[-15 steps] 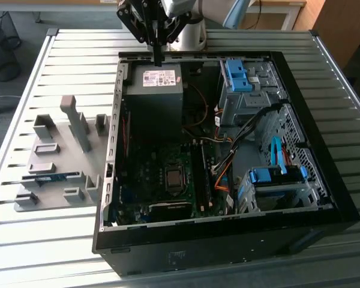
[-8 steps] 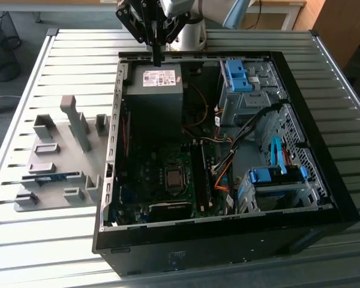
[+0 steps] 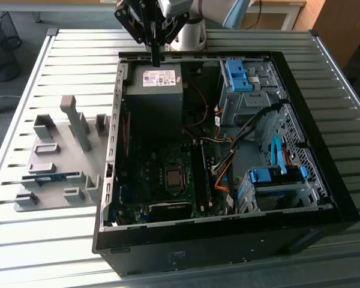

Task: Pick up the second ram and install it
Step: 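Reach for the second ram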

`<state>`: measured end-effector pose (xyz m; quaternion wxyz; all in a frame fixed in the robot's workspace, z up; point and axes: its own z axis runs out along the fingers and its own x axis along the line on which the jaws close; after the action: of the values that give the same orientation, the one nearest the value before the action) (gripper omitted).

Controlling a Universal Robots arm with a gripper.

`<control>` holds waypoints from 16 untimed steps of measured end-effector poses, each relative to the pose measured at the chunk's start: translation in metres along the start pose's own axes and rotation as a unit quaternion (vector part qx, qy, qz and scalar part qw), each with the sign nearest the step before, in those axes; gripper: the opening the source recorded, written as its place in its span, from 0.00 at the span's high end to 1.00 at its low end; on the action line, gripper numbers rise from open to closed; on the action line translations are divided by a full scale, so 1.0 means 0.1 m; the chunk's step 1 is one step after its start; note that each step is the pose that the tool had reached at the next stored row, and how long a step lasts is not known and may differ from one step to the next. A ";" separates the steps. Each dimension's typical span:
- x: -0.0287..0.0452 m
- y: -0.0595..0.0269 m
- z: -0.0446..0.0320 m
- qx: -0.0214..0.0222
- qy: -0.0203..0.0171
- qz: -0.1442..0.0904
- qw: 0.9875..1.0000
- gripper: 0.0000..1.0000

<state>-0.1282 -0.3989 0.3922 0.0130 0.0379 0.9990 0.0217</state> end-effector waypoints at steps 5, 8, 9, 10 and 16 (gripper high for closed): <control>0.022 -0.002 0.005 0.000 0.000 0.000 1.000 0.89; 0.035 -0.003 0.006 0.000 0.000 0.000 1.000 0.89; 0.039 -0.003 0.007 0.000 0.000 0.000 1.000 0.89; 0.043 -0.004 0.007 0.000 0.000 0.000 1.000 0.89; 0.060 -0.005 0.010 0.000 0.000 0.000 1.000 0.89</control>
<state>-0.1342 -0.3989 0.3910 0.0130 0.0379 0.9990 0.0217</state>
